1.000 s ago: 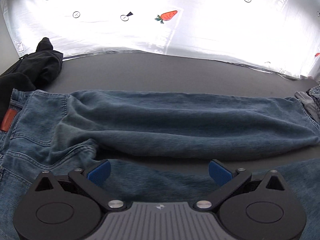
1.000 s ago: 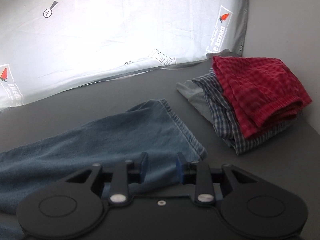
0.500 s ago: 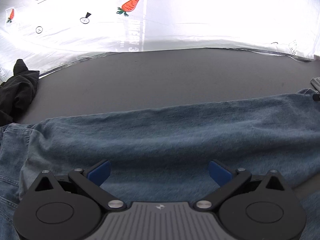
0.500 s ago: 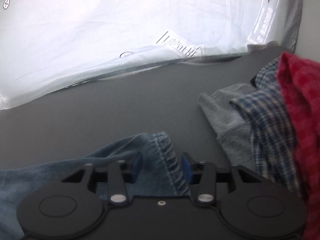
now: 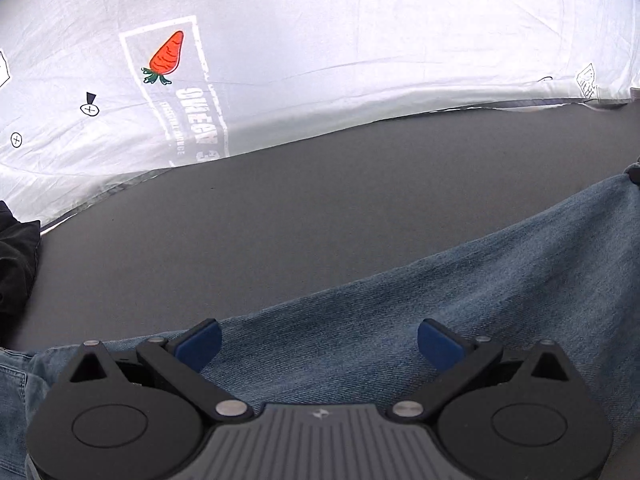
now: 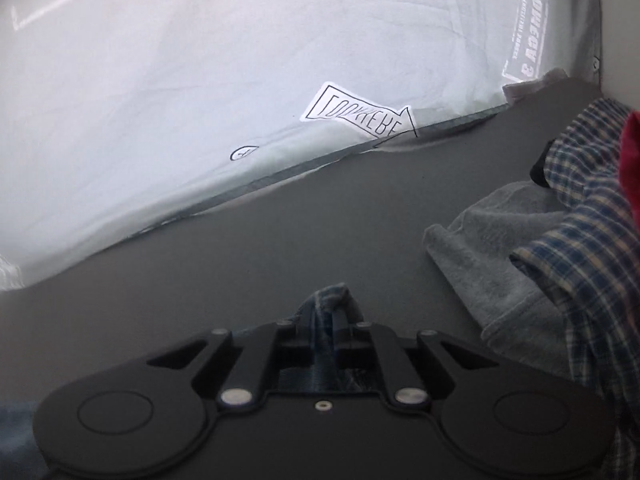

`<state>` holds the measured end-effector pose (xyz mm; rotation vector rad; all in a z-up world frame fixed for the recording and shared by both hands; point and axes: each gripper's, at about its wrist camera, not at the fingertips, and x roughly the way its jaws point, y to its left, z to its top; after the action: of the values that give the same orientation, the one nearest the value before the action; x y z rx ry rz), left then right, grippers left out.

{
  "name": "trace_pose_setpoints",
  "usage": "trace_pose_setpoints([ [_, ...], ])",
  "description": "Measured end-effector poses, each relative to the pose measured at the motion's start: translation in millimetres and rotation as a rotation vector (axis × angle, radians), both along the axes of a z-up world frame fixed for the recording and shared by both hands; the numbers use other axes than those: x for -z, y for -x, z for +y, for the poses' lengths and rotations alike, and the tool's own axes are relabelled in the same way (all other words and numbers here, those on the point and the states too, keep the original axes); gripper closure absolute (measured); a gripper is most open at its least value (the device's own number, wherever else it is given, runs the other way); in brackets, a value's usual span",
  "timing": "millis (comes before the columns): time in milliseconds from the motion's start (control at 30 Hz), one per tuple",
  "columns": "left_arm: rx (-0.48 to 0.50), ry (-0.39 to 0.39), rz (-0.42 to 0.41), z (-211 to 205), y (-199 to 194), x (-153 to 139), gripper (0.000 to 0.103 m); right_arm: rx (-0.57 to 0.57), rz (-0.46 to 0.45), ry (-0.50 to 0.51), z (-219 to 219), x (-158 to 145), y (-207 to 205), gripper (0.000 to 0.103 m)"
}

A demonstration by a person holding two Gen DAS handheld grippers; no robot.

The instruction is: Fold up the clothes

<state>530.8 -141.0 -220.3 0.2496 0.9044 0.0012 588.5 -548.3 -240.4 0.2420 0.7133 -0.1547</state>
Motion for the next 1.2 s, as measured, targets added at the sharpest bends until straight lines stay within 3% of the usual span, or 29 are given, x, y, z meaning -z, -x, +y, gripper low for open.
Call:
trace_pose_setpoints([
  [67,-0.013,0.005,-0.001,8.3,9.1,-2.6,0.0,0.005,-0.006,0.126,16.6,-10.8,9.6,0.067],
  [100,-0.021,0.007,-0.001,12.8,13.8,-3.8,0.0,0.006,-0.023,0.176,22.9,-18.1,19.4,0.05],
  [200,-0.058,0.036,0.009,34.3,33.1,-7.4,0.0,0.006,-0.046,0.216,33.7,-40.2,56.2,0.046],
  [267,-0.082,0.07,0.006,52.3,51.4,-12.1,0.0,-0.012,-0.045,0.181,39.0,-51.8,84.3,0.041],
  [333,-0.105,0.108,-0.002,71.1,71.2,-17.5,0.0,-0.017,-0.032,0.129,45.6,-57.6,113.4,0.025],
  [433,-0.151,0.195,-0.017,103.5,106.8,-28.3,0.0,-0.024,-0.001,0.02,55.1,-59.8,159.1,0.021],
  [533,-0.214,0.252,-0.025,135.1,147.8,-37.4,0.0,0.02,0.036,-0.117,65.5,-52.9,206.1,0.008],
  [733,-0.454,0.115,-0.019,196.8,221.0,-40.7,0.005,0.093,0.079,-0.266,101.7,-42.7,276.1,0.001],
  [800,-0.569,0.174,-0.003,231.9,237.7,-37.5,0.007,0.106,0.084,-0.291,110.9,-38.9,291.3,0.0],
  [933,-0.743,0.364,-0.007,306.1,272.1,-28.2,0.009,0.131,0.108,-0.313,124.2,-32.7,317.0,0.0],
  [1100,-0.819,0.328,0.011,367.6,309.3,-16.9,0.012,0.244,0.125,-0.293,133.8,-33.0,351.6,0.0],
  [1200,-0.835,0.304,-0.019,397.0,334.1,-12.4,0.012,0.307,0.142,-0.279,136.8,-32.1,370.0,0.0],
])
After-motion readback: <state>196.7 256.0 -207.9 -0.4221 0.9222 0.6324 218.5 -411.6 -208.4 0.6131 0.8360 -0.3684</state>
